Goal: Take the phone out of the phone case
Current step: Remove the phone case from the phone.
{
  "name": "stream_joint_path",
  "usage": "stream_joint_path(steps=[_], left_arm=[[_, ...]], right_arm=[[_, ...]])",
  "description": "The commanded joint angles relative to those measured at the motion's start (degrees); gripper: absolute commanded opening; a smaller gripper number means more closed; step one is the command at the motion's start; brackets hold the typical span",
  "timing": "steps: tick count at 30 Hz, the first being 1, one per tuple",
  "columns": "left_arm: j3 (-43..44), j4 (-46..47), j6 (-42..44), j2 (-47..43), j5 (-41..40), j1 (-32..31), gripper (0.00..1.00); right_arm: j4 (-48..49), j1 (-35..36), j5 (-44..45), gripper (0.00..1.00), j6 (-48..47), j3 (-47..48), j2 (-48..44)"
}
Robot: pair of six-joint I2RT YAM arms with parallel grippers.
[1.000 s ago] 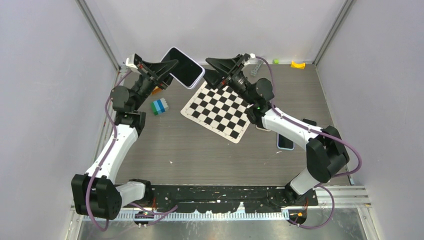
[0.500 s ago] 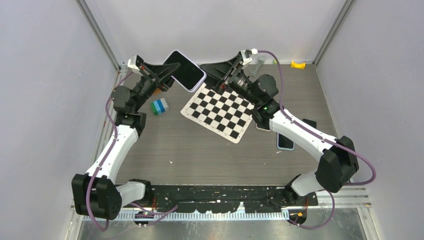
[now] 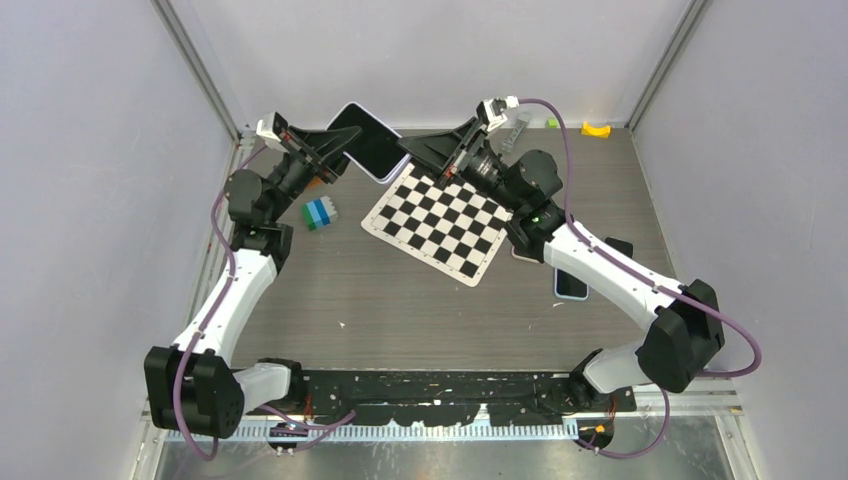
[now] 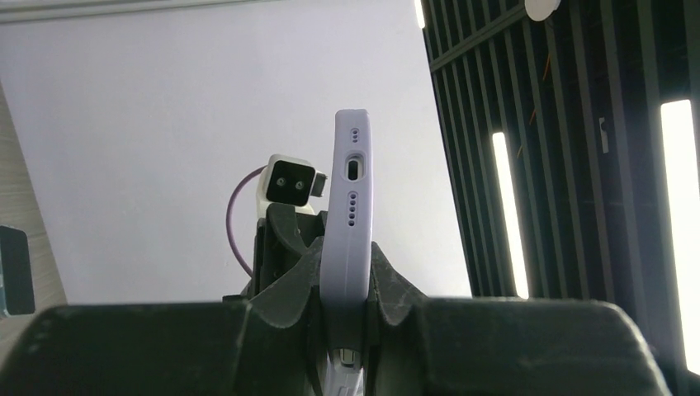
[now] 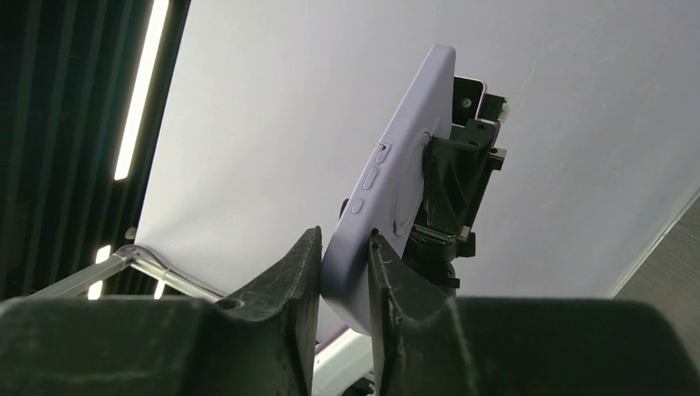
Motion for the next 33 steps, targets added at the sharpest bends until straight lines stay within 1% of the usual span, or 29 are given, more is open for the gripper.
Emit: stream_joint_path(steps=[1,4,5,7,8,11,12,17,22,25,28,30,33], left_arm=[[1.79,9.39,-5.68,-1.75,-3.14,0.03,0.00],[2.32,10.91,-7.55,-2.16,-4.37,-0.50,0.00],[2.57,11.82,-8.16,-2.21,-4.86,-0.63,0.00],[2.97,13.26,-9.14,-2.34,-5.97,-0.90,0.00],[3.18,13.64,-9.38,-2.47,-6.35,-0.91,0.00],[3.34,13.80,-9.36,-2.81,-6.93,-1.02,0.00],[3.26,13.88,-9.40,-2.92,-7.17,-1.03,0.00],[1.60,14.24,-9.49,-4.12,-8.68,-1.00,0.00],[0.08,14.09,-8.89,-5.54,-9.50,-1.00,0.00],[-0.66,13.71,-7.58,-6.12,-9.46,-1.04,0.00],[-1.40,13.43,-6.71,-6.73,-9.37,-1.05,0.00],[-1.80,12.90,-6.54,-7.09,-9.73,-1.03,0.00],[-1.48,12.77,-6.46,-7.16,-10.24,-1.00,0.00]], right_arm=[[2.17,0.41,0.58,0.24,3.26,0.59,0.54],[6.31,0.41,1.23,0.20,11.07,-0.40,3.15],[9.24,0.41,1.56,0.17,13.26,-0.79,4.71],[14.42,0.64,2.53,0.14,21.75,-2.23,7.36],[17.26,0.84,3.16,0.12,23.56,-2.45,8.27],[19.68,2.14,3.87,0.06,29.45,-2.07,11.84],[20.12,2.69,4.03,0.02,30.18,-1.80,12.93],[21.83,4.06,5.22,0.01,36.23,-0.48,15.83],[26.57,5.00,6.34,0.01,42.48,1.29,19.10],[23.35,6.09,5.74,0.01,47.05,1.80,19.61],[15.60,7.07,2.85,0.01,45.37,2.87,19.23],[12.43,7.28,1.54,0.01,45.01,3.19,19.28],[12.19,7.80,1.01,0.01,45.49,3.33,20.76]])
